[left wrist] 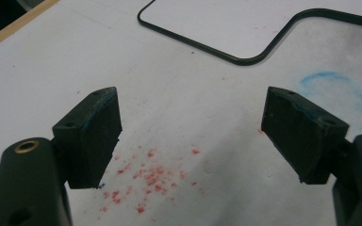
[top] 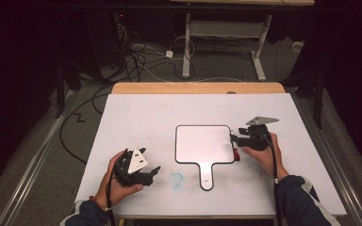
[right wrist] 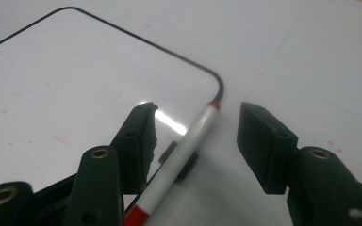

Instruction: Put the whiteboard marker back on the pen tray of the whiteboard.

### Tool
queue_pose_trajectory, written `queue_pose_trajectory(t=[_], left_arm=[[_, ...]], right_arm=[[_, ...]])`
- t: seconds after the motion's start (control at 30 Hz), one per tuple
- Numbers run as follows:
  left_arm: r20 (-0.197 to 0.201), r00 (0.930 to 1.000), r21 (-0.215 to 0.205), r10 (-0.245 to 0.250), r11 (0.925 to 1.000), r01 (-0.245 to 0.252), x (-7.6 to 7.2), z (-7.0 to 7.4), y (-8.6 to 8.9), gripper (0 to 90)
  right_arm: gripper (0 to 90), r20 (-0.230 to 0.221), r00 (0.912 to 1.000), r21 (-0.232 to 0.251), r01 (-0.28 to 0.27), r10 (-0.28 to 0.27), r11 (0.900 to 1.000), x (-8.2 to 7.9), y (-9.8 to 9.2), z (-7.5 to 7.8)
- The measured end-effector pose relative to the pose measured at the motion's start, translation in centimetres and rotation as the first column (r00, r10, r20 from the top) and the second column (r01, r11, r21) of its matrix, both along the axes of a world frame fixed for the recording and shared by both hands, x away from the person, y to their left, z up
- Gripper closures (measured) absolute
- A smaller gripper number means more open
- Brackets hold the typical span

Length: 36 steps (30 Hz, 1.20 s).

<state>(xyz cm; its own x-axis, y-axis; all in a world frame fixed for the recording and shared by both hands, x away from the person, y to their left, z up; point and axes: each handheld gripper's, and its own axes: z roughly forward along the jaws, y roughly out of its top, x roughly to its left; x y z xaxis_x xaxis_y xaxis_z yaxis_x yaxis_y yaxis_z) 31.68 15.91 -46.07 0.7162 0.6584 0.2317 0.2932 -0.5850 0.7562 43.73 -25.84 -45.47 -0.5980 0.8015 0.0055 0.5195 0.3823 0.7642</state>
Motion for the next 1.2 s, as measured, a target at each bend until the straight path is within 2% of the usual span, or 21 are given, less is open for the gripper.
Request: queue_pose_trajectory(t=[0.13,0.23,0.33,0.43,0.53,0.63,0.77,1.03,1.2], left_arm=[[0.002,1.0000,-0.003,-0.002,1.0000,0.002,-0.1,0.0,0.0,20.0],[0.006,1.0000,-0.002,-0.004,1.0000,0.004,-0.1,0.1,0.1,20.1],[0.012,0.9999,0.002,-0.003,1.0000,0.003,-0.2,0.1,0.1,20.0],[0.014,0.9999,0.004,-0.002,1.0000,0.002,-0.2,0.1,0.1,19.6],[0.016,0.9999,0.005,-0.004,1.0000,0.003,-0.3,0.1,0.1,19.4],[0.018,0.9998,0.008,-0.004,1.0000,0.004,-0.3,0.1,0.0,19.4],[0.010,0.9999,0.011,-0.005,0.9999,0.004,-0.3,0.0,-0.1,19.4],[0.015,0.9998,0.023,-0.009,0.9997,0.009,-0.3,-0.2,-0.3,19.4],[0.031,0.9995,0.026,-0.009,0.9996,0.008,-0.4,-0.1,-0.2,19.5]], right_arm=[[46.8,0.012,0.9997,-0.022,-0.020,0.021,1.000,-1.0,0.0,0.0],[44.7,0.065,0.9971,-0.031,-0.037,0.039,0.999,-2.1,-0.2,0.7],[41.0,0.136,0.9884,-0.012,-0.066,0.067,0.998,-3.5,-0.6,1.7],[38.1,0.221,0.9701,-0.017,-0.100,0.101,0.995,-5.2,-1.1,2.4],[34.3,0.301,0.9456,-0.046,-0.115,0.124,0.992,-7.0,-1.5,2.9],[30.2,0.338,0.9304,-0.046,-0.134,0.142,0.990,-8.6,-2.1,3.0],[28.3,0.383,0.9163,-0.061,-0.102,0.117,0.993,-10.2,-2.8,3.1],[25.4,0.408,0.9071,-0.038,-0.097,0.104,0.995,-12.0,-4.1,2.9],[24.3,0.409,0.9076,-0.039,-0.089,0.097,0.995,-12.6,-4.5,2.6]])
